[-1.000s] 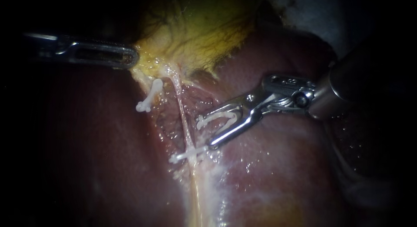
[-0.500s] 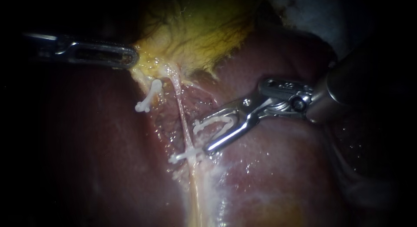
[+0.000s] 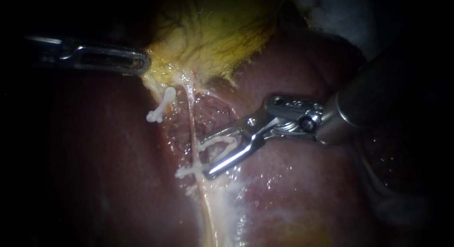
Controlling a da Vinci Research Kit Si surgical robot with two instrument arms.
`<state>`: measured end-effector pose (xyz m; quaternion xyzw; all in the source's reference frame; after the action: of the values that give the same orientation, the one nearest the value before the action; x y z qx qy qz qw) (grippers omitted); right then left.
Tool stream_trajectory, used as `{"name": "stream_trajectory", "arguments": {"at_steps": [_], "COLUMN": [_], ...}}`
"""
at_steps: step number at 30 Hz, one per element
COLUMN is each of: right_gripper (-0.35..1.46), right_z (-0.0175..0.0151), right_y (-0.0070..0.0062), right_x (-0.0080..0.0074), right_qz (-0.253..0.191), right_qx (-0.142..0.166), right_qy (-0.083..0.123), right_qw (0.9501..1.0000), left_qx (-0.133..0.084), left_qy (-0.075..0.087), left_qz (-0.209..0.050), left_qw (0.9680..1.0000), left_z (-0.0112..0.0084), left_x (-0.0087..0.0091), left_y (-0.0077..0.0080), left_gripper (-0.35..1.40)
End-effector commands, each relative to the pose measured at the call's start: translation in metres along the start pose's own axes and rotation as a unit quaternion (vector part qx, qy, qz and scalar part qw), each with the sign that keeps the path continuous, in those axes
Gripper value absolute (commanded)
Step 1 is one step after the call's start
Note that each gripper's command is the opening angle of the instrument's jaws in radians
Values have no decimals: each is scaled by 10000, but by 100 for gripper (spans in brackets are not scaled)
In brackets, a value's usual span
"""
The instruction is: Clipping second clip right tube
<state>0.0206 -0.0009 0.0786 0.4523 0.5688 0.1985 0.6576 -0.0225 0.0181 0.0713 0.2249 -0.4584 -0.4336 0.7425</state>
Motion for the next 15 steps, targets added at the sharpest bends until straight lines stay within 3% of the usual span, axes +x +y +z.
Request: {"name": "stream_trajectory", "arguments": {"at_steps": [1, 8, 15], "right_gripper": [53, 53, 52], "right_z": [2, 11, 14], "right_y": [-1, -4, -3], "right_x": [1, 2, 0], "right_qz": [61, 153, 144], "right_qx": [32, 190, 202], "right_qy": [74, 253, 240], "right_qw": [9999, 9994, 9994], "left_qx": [1, 1, 0], "left_qy": [0, 0, 0], "left_qz": [0, 0, 0], "left_qw": [10000, 10000, 10000], "left_z": [0, 0, 0], "left_x": [0, 0, 0], "left_y": [0, 0, 0], "left_gripper": [-35, -35, -35]}}
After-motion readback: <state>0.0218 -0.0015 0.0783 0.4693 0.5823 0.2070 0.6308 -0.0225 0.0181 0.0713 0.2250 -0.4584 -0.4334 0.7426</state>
